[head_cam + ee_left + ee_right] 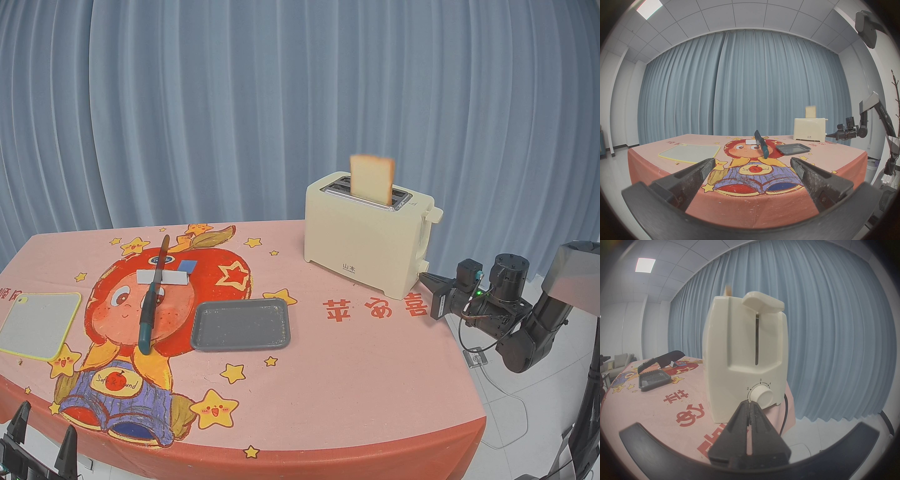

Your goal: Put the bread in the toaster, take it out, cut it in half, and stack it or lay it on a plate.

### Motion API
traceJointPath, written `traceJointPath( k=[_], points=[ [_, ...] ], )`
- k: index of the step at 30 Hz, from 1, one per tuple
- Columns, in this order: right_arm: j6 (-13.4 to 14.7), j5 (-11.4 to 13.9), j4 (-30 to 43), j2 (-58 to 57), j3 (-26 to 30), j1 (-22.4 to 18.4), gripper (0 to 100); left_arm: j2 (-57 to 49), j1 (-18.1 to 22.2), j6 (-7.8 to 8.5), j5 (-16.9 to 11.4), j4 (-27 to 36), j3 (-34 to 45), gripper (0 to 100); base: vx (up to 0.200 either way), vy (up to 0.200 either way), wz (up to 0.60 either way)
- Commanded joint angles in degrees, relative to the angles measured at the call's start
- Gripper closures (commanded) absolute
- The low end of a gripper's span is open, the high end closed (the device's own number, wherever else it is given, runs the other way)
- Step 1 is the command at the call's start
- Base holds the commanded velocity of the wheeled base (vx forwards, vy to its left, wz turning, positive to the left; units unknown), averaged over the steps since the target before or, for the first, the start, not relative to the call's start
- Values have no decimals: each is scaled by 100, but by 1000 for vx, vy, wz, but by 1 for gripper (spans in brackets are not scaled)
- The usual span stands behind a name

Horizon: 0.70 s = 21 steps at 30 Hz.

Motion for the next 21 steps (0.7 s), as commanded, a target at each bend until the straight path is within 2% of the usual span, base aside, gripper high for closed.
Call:
traceJointPath(
  k=[1,21],
  points=[
    [-12,-1,1,8,8,8,100,-84,1,-3,1,-1,101,0,0,0,0],
    [-12,-1,-69,-79,34,17,100,-84,1,5,1,-1,101,0,0,0,0]
  ],
)
